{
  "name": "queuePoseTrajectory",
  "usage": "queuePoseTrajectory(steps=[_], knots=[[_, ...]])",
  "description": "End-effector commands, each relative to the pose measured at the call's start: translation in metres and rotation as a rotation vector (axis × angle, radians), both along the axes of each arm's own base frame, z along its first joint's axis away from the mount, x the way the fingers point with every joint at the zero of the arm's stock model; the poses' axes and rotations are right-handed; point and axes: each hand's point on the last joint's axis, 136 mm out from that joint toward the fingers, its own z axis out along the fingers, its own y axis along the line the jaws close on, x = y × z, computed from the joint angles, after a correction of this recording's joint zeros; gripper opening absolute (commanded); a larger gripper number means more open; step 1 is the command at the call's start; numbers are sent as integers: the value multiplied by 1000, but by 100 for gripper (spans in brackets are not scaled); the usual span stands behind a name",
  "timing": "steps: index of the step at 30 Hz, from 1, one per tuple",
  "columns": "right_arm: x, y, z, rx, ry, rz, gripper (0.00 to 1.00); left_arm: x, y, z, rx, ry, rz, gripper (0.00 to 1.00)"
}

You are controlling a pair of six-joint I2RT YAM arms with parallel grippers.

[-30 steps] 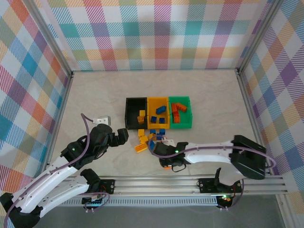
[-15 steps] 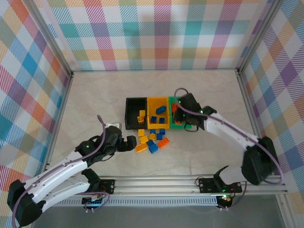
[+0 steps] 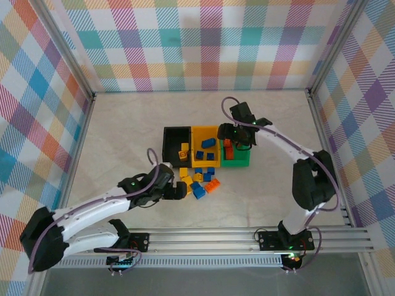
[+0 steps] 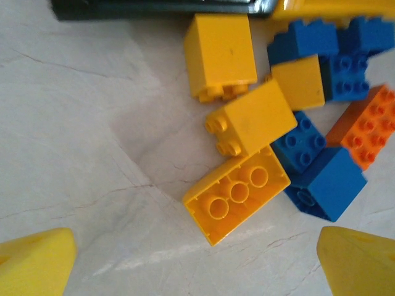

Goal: Sort the legos into containers by color

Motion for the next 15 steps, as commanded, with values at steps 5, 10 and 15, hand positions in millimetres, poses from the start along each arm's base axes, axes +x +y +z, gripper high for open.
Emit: queuePoseTrajectory(steps=[5,10,15], knots=[[-35,-5,30,96,-56,13,79,16,-28,-18,142,-13,-85,100],[-44,-13,35,104,-71,-11,79,12,-31,-34,205,10,-114,94],[-47,-15,42,128,-94,-24,79,9,-34,-53,262,33,-152,84]])
